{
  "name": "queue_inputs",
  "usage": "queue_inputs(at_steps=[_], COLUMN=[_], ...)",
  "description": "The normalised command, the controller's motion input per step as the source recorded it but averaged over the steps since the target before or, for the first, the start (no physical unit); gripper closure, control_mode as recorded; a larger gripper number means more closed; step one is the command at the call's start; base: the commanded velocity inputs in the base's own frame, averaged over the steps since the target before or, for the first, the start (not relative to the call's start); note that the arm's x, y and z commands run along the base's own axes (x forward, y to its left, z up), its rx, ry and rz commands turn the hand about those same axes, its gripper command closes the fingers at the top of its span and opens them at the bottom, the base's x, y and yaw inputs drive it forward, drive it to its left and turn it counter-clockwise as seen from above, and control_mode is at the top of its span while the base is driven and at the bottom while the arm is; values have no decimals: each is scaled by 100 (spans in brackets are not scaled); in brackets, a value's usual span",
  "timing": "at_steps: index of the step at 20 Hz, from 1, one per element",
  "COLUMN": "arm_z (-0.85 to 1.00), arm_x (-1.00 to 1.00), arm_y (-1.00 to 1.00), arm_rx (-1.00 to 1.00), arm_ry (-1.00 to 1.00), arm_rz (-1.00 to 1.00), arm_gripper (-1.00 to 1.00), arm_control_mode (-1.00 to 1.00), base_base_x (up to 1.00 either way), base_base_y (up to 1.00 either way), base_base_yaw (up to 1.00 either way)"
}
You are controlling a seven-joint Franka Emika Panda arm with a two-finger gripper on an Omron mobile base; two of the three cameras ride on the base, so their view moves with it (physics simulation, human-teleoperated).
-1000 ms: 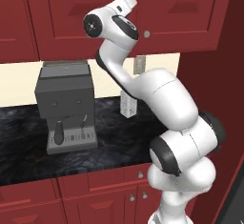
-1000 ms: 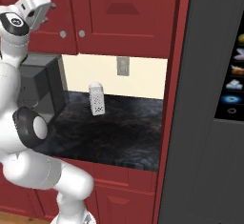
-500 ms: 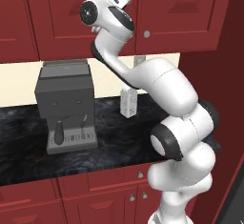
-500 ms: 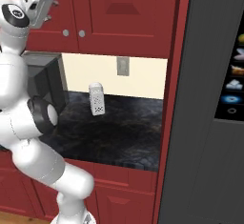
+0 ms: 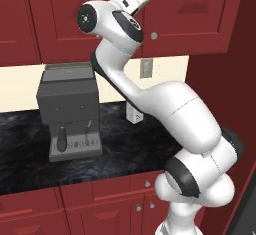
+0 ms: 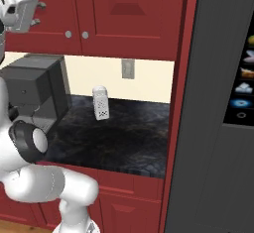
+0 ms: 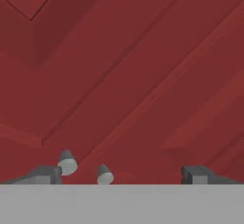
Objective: Close all open cabinet doors.
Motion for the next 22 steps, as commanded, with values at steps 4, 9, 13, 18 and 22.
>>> queue_inputs(at_steps=[4, 9, 13, 18, 22], arm_z=[-7, -14, -40, -62, -67], arm_x=[-100, -100, -100, -100, -92], arm_y=[-60, -63, -69, -69, -33], arm_rx=[12, 33, 43, 46, 36], arm_ry=[-3, -7, -1, 0, 0], arm_rz=[-1, -2, -4, 0, 9], arm_gripper=[-100, -100, -100, -100, -100], arm_control_mode=[-100, -100, -100, -100, -100], base_base_x=[0, 0, 0, 0, 0], base_base_y=[0, 0, 0, 0, 0], base_base_yaw=[0, 0, 0, 0, 0])
